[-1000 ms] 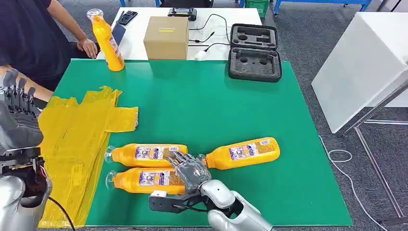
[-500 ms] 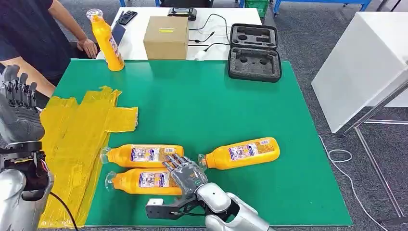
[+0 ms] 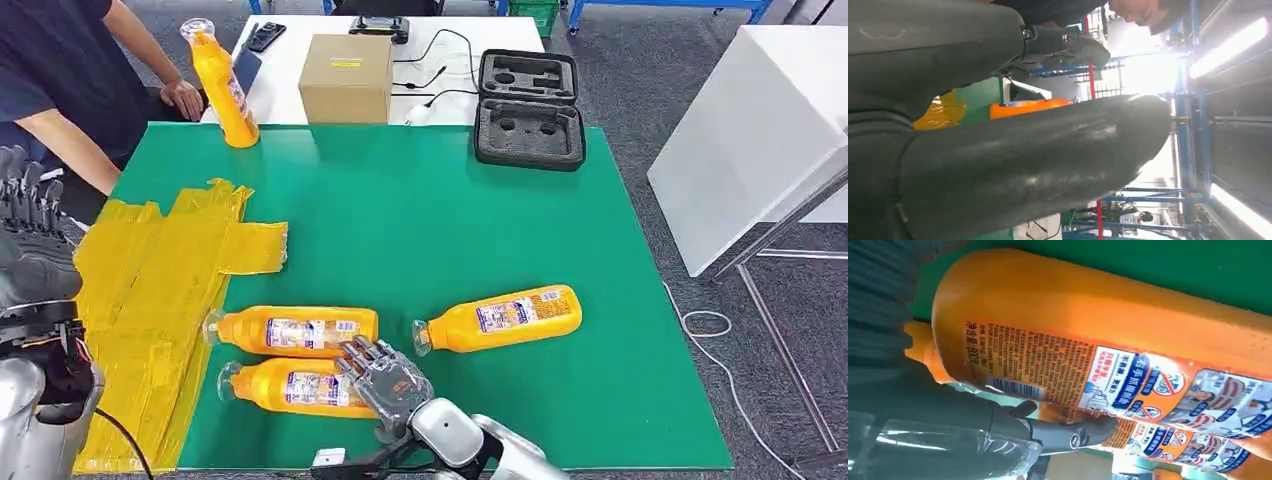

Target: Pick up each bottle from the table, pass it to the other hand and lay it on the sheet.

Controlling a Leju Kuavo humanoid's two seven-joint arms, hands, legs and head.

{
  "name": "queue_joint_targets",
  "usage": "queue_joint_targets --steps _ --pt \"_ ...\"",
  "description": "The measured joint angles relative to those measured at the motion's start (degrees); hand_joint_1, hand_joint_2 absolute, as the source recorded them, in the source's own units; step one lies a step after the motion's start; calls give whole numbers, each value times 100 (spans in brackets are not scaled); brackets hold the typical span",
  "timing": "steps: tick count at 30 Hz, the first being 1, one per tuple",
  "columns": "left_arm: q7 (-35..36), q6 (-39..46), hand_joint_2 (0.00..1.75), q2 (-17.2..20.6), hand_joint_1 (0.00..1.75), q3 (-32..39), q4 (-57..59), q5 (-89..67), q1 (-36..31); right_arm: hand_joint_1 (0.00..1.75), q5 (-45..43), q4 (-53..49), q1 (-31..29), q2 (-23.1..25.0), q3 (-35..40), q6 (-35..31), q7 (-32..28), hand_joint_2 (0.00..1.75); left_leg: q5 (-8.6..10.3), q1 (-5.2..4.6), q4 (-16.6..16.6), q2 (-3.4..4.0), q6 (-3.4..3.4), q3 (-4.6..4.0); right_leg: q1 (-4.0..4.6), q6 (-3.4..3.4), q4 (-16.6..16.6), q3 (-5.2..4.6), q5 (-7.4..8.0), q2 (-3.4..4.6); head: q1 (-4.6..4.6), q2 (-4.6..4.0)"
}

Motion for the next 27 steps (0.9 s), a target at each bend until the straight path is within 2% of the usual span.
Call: queue_joint_targets --steps 14,15,16,17,18,22,25,27 --pt "-79 -31 0 81 0 481 -295 210 574 0 520 -245 228 -227 -57 404 -2 175 -1 0 0 0 -1 4 0 -1 -2 1 -2 0 2 0" --pt "-81 -35 0 81 0 498 -308 227 586 28 542 -262 246 -240 -79 437 24 175 -1 -1 0 -1 -1 5 0 -1 -3 3 -2 0 2 0" --pt "-79 -48 0 81 0 520 -308 236 584 152 555 -273 255 -243 -101 470 44 175 -1 -1 0 -1 -1 6 0 -1 -3 4 -2 -1 2 0" --pt "-74 -68 0 81 0 540 -308 243 580 166 557 -280 262 -243 -129 503 68 175 -1 -1 0 -1 -1 9 0 -1 -3 6 -2 -1 0 0" --pt "-61 -83 0 81 0 544 -308 249 576 173 557 -280 281 -249 -148 516 85 175 -1 -2 0 -1 -1 13 -1 -1 -3 10 -2 0 0 0" --pt "-33 -133 0 81 0 527 -288 258 497 175 522 -280 363 -275 -218 485 109 175 -1 -2 0 0 -1 19 0 -1 -5 15 -2 0 2 0" --pt "-33 -136 0 81 0 512 -262 260 414 168 505 -280 401 -306 -267 457 112 175 -1 -3 0 2 -1 22 0 -1 -4 17 -1 1 2 0" --pt "-28 -133 0 81 0 496 -236 271 379 175 505 -282 409 -323 -282 439 125 175 -1 -3 0 3 -1 25 0 -1 -5 18 -1 1 0 0"
